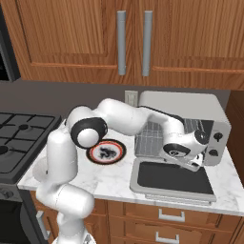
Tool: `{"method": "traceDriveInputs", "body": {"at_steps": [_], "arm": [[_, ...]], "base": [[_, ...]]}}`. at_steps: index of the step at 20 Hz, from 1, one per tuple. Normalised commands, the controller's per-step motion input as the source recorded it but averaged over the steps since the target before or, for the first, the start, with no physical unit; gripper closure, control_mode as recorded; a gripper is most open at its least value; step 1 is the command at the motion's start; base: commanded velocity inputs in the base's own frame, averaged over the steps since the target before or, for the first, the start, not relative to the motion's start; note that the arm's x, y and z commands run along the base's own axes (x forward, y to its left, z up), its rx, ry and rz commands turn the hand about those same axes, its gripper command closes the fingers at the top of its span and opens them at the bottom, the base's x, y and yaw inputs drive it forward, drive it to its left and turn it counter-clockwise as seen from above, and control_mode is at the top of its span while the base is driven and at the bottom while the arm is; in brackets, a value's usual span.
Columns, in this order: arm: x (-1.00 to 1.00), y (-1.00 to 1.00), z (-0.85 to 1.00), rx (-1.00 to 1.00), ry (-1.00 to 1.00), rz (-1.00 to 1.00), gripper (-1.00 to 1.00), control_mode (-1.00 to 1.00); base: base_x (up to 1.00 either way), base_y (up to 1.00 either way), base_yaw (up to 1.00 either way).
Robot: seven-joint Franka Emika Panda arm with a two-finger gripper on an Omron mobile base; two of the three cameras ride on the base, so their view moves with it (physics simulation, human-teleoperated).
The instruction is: Open the toaster oven door. Place the bread on the bottom rack in the toaster oven and place the chicken drumstick on the top rack.
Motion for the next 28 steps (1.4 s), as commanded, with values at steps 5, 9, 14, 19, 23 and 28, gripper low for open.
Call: {"method": "traceDriveInputs", "body": {"at_steps": [5,9,14,19,23,28], "arm": [[0.36,0.29,-0.13,-0.01,-0.1,-0.03,-1.0,-1.0],[0.36,0.35,-0.09,-0.14,-0.08,-0.09,-1.0,-1.0],[0.31,0.25,0.0,-0.29,-0.02,-0.15,-1.0,-1.0],[0.26,0.17,0.02,-0.26,0.0,-0.13,-1.0,-1.0],[0.33,0.19,0.02,-0.08,0.05,-0.11,-1.0,-1.0],[0.31,0.16,0.0,0.0,0.09,-0.1,-1.0,-1.0]], "base": [[0.0,0.0,0.0],[0.0,0.0,0.0],[0.0,0.0,0.0],[0.0,0.0,0.0],[0.0,0.0,0.0],[0.0,0.0,0.0]]}}
